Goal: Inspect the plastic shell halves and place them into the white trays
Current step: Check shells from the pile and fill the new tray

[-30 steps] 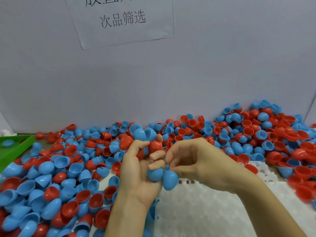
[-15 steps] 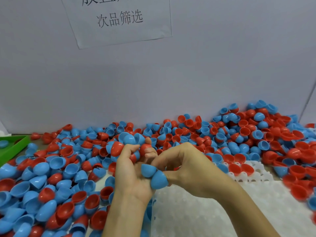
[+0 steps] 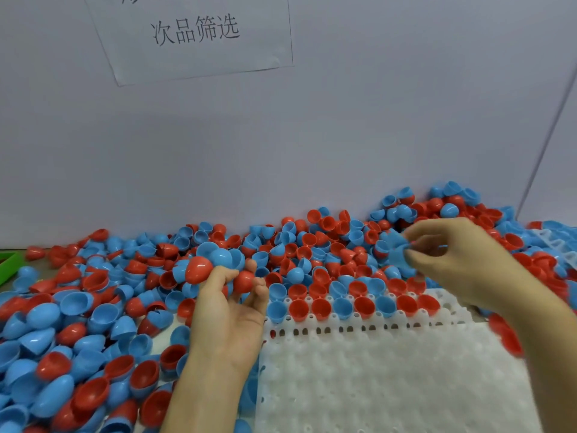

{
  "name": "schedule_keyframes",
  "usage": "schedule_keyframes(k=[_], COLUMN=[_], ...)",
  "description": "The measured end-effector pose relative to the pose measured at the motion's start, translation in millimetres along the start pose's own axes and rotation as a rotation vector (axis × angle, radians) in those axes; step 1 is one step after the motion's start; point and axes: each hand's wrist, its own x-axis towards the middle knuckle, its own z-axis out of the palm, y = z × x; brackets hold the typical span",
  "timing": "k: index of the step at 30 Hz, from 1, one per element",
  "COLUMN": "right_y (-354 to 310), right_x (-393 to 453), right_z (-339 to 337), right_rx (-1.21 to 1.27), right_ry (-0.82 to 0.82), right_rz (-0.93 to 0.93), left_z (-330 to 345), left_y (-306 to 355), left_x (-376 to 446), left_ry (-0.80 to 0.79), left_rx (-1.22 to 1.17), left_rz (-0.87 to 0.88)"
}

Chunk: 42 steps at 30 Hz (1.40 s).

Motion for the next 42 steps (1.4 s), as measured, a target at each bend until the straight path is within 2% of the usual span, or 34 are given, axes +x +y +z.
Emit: schedule_keyframes(k=[3, 6, 10, 15, 25, 28, 30, 34, 36, 39, 42], right_y=[35.7, 56.4, 70.7, 75.7, 71.8, 56.7, 37.2, -31.0, -64.6, -89.0, -90.9], right_x=[3.3, 2.8, 6.0, 8.7, 9.6, 8.5, 7.5, -2.9, -11.4, -19.2, -18.6], right_z=[-12.4, -7.9, 12.6, 22.8, 9.6, -4.3, -11.1, -4.9, 9.8, 40.3, 61.5], right_rx=[-0.235, -0.289, -0.337, -0.360, -0.377, -0.358, -0.340, 0.007, 0.172, 0.194, 0.112], right_ry=[0.039, 0.003, -0.065, -0.041, -0.099, -0.057, -0.028, -0.027, -0.085, -0.168, -0.103], right_rz=[0.194, 0.339, 0.420, 0.466, 0.395, 0.320, 0.163, -0.181, -0.313, -0.383, -0.397], left_z=[-0.5, 1.3, 3.3, 7.4, 6.8, 5.4, 5.2, 7.1, 7.1, 7.4, 7.8], left_y=[-2.2, -3.9, -5.9, -9.2, -9.9, -10.0, -10.5, -12.6, -15.1, -18.9, -19.0], left_x=[1.1, 0.7, -0.8, -5.4, -4.3, -4.1, -4.7, -5.8, -5.3, -6.3, -7.4], left_ry=[-0.012, -0.037, -0.070, -0.128, -0.165, -0.174, -0.182, -0.175, -0.173, -0.230, -0.294], left_rx=[0.060, 0.123, 0.205, 0.277, 0.310, 0.334, 0.369, 0.496, 0.606, 0.779, 0.853], left_rz=[0.023, 0.038, 0.022, -0.015, -0.025, -0.031, -0.020, 0.033, 0.087, 0.199, 0.253])
